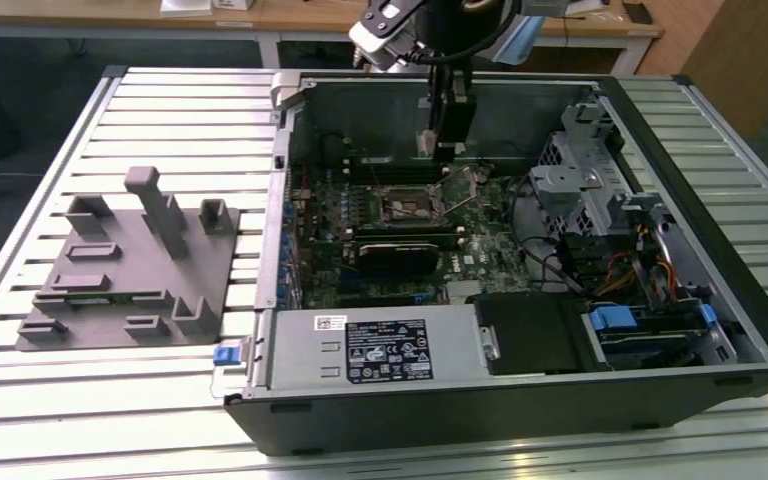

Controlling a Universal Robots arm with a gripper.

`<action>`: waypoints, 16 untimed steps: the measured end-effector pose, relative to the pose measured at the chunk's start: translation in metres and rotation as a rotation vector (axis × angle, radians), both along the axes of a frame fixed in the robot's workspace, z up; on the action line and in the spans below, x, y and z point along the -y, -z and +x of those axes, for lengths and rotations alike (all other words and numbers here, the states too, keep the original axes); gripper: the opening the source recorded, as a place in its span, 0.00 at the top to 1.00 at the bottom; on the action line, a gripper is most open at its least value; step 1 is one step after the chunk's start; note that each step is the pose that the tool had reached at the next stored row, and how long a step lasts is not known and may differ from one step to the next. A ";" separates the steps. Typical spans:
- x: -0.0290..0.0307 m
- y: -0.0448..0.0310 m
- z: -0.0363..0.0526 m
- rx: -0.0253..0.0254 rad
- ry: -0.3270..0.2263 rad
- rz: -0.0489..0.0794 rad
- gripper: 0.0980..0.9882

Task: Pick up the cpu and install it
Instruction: 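Place the cpu into insertion slot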

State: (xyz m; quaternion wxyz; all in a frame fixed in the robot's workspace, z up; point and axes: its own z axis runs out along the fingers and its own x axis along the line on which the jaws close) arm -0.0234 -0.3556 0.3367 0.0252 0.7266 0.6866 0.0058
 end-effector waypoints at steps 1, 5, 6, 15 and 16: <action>0.0000 0.0007 0.0000 0.0000 0.000 0.000 0.50; 0.0000 0.0038 0.0000 0.0000 0.000 0.001 0.50; 0.0000 0.0048 0.0000 0.0000 0.000 0.001 0.50; -0.0072 0.0200 -0.0001 0.0003 -0.027 0.001 0.50; -0.0072 0.0217 -0.0001 0.0003 -0.045 0.001 0.50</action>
